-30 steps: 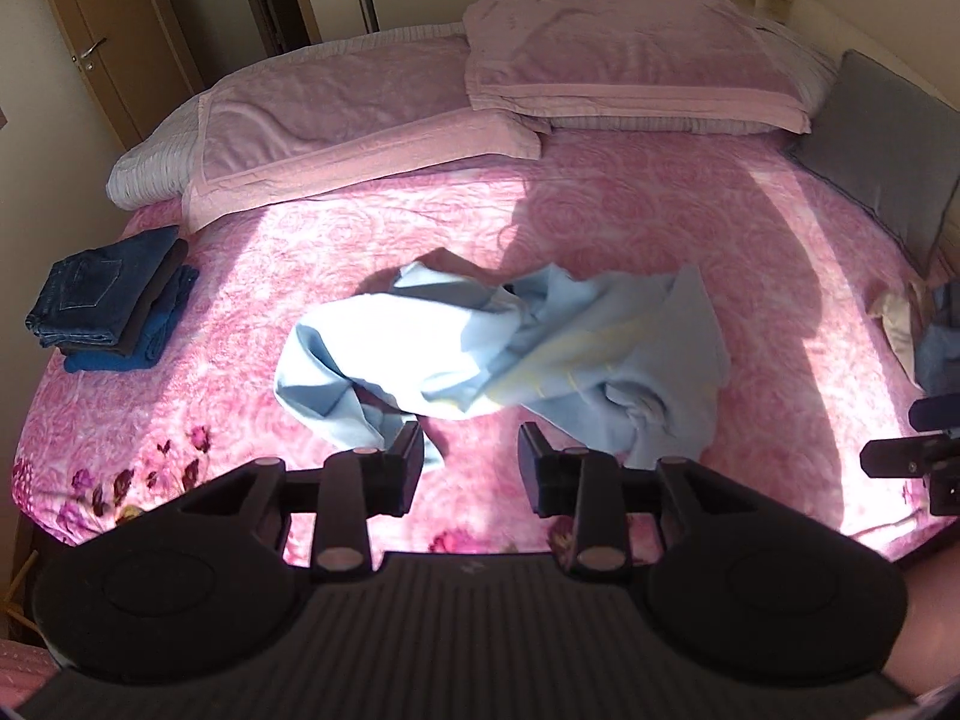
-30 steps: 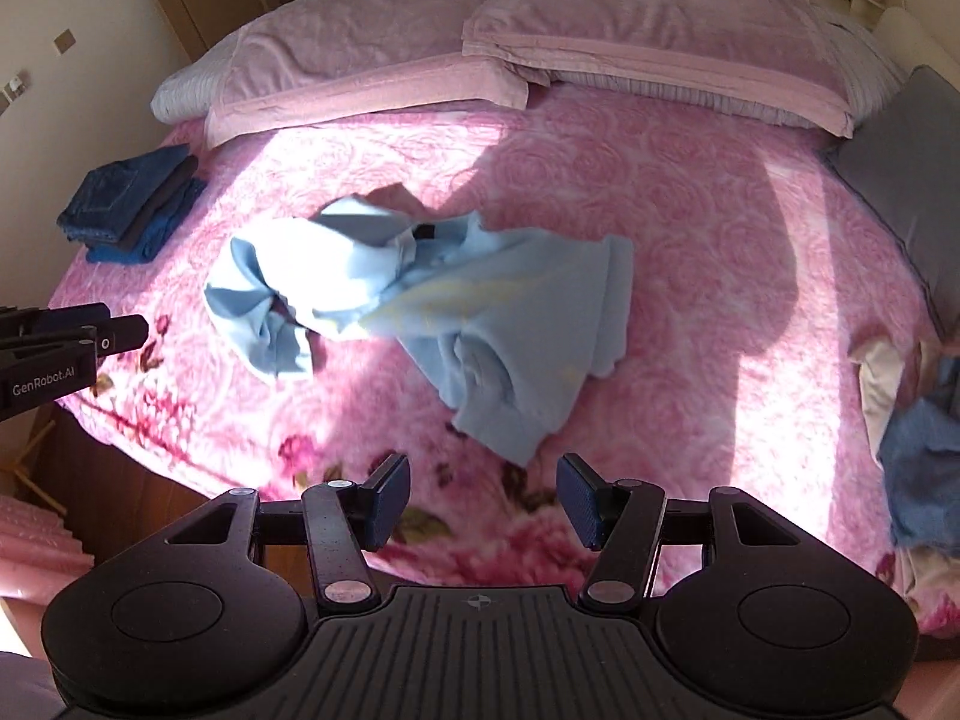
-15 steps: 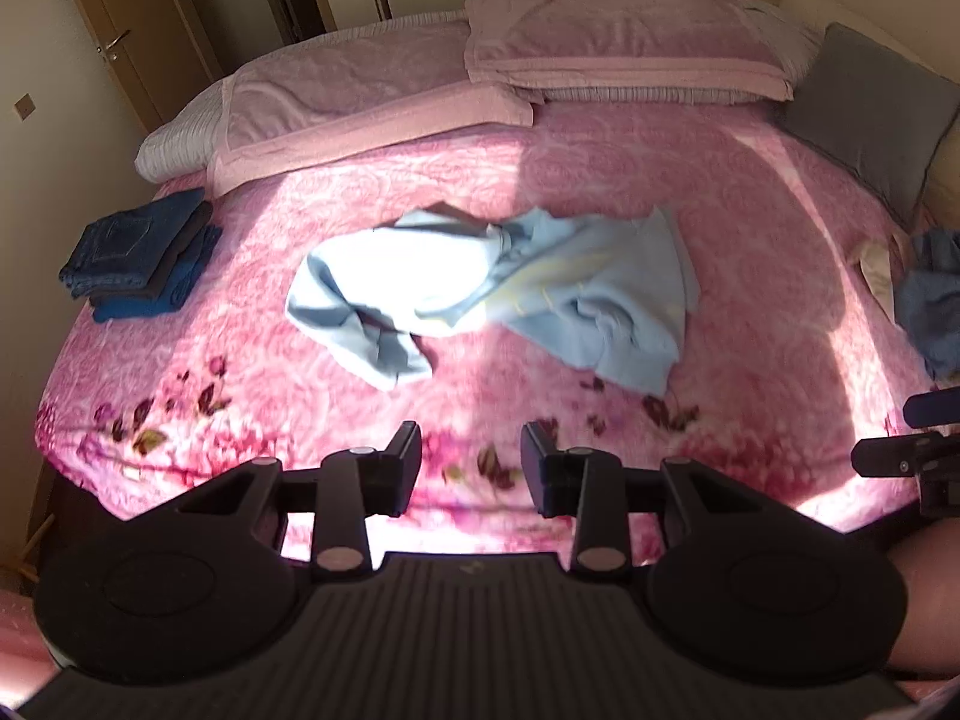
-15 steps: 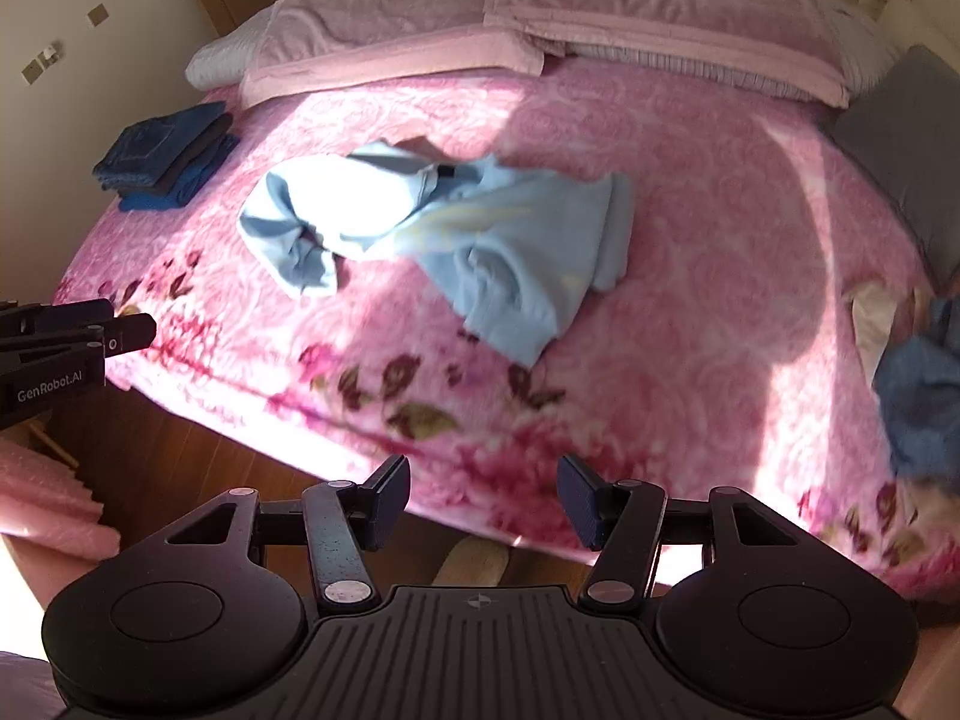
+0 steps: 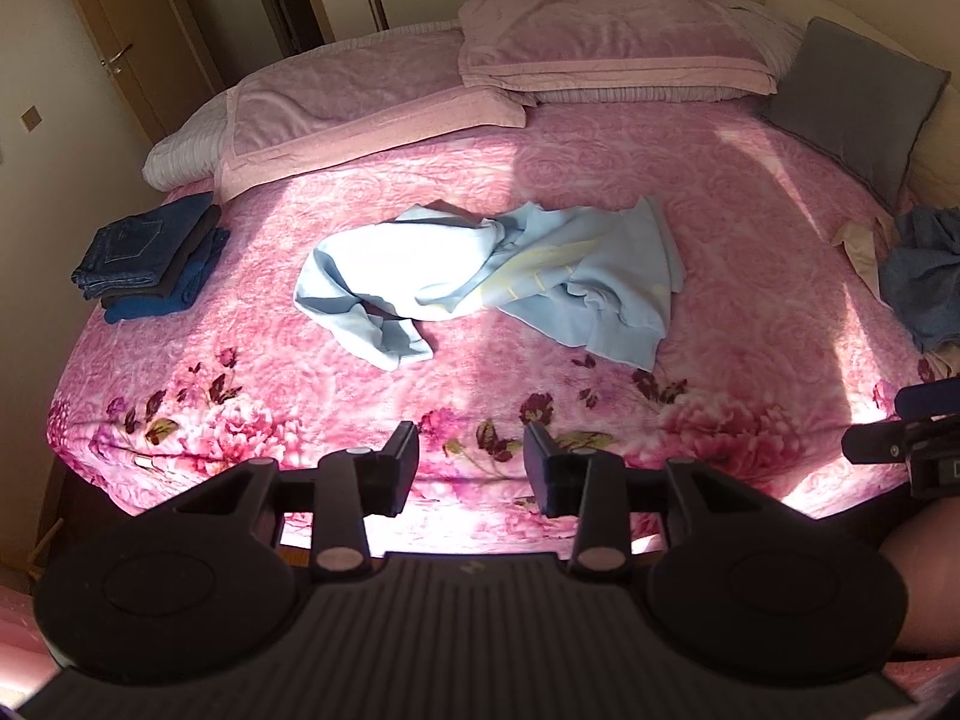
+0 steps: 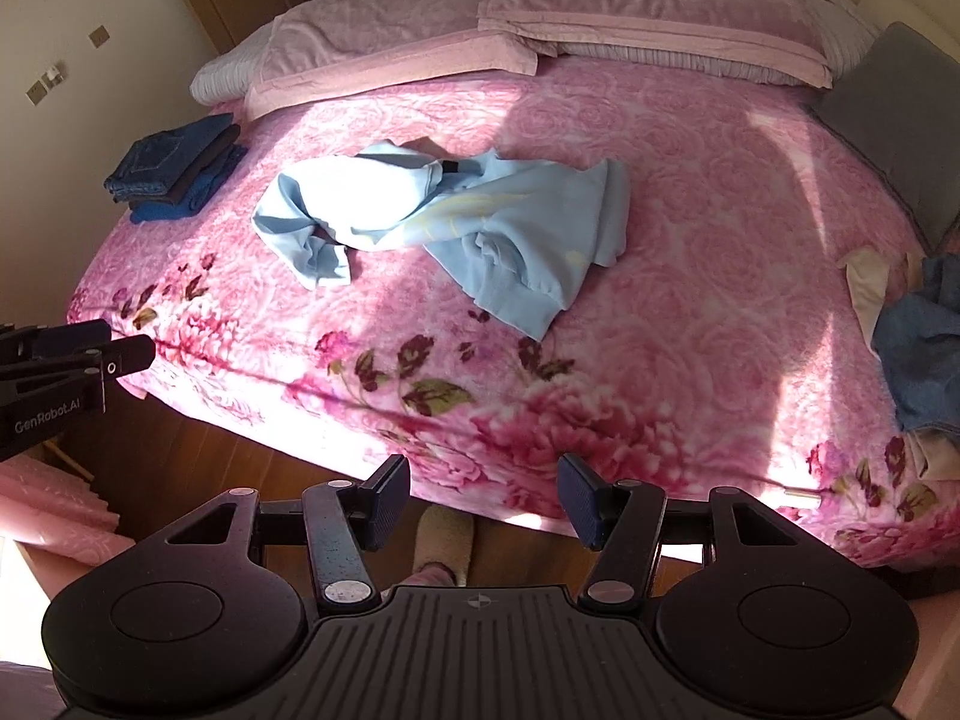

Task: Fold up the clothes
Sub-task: 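Release the sweatshirt onto the bed and open both tools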

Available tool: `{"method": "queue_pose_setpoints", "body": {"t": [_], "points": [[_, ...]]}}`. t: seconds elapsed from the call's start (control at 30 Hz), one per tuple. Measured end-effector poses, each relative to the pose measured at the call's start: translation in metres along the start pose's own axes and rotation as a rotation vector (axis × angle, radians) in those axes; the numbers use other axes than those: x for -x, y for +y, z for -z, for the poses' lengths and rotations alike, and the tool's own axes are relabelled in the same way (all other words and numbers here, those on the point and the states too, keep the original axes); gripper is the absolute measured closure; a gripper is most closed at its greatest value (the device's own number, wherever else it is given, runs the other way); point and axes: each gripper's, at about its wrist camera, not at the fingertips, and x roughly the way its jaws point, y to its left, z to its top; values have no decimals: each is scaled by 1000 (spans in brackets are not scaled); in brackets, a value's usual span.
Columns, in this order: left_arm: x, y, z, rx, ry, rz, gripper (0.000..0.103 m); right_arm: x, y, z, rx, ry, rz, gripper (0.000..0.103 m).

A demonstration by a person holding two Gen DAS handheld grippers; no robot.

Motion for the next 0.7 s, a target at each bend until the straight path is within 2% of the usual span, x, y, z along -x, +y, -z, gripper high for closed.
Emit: {"method": "queue_pose_setpoints", "body": {"t": [0.23,0.37,0.7], "points": [[-18,37,3,62,20,-29,69,-18,16,-21,26,5,-10,45],[-42,60,-8,68,28,-25,69,-37,18,-40,14,8,1,45],[-136,127,-90,-11,9,56,68,-104,1,-116,-168,11,127,45]]}}
